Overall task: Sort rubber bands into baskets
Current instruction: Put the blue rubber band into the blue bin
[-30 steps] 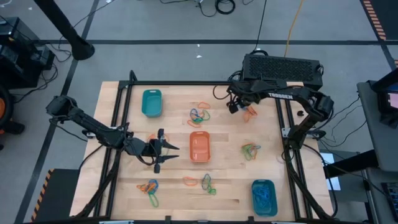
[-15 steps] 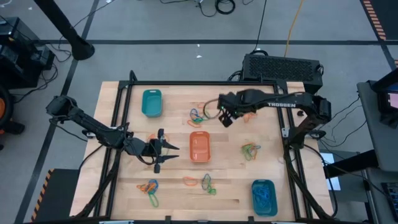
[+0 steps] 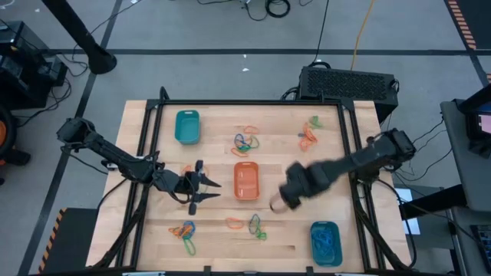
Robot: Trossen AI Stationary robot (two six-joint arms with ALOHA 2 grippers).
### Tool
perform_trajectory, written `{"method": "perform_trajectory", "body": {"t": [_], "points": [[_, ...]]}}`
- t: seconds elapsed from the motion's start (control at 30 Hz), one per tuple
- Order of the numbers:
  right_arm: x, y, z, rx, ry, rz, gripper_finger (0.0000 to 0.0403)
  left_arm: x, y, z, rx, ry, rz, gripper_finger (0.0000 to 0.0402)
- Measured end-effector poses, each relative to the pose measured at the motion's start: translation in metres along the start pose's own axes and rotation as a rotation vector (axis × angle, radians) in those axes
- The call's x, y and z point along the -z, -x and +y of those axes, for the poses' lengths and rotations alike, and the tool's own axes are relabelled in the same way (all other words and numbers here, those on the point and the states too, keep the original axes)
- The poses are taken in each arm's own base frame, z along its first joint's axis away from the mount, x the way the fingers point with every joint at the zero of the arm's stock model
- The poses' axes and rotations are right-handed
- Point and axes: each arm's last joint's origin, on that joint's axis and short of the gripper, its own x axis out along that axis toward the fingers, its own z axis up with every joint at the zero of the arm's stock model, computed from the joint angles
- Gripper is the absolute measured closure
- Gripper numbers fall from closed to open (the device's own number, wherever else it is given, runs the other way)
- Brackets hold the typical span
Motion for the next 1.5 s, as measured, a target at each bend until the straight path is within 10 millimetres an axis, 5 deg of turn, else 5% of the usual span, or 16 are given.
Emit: {"method": "perform_trajectory", "body": {"t": [0.27, 0.53, 0.9, 1.3, 1.5], "points": [[0.098, 0.009, 0.024, -0.16, -0.117, 0.044, 0.0402, 0.0, 0.0, -0.002, 0.077, 0.061, 0.008, 0.0259], [0.153, -0.004, 0.033, -0.164, -0.193, 0.072, 0.0402, 0.007, -0.009, -0.011, 0.249, 0.072, 0.031, 0.0259], [0.183, -0.025, 0.042, -0.111, -0.202, 0.1, 0.0402, 0.027, -0.025, -0.017, 0.309, 0.059, 0.123, 0.0259], [0.185, -0.041, 0.04, 0.03, -0.243, 0.062, 0.04, 0.021, -0.025, -0.018, 0.316, 0.068, 0.062, 0.0259], [0.185, -0.041, 0.035, 0.098, -0.228, 0.107, 0.0364, 0.02, -0.025, -0.018, 0.316, 0.068, 0.056, 0.0259]]}}
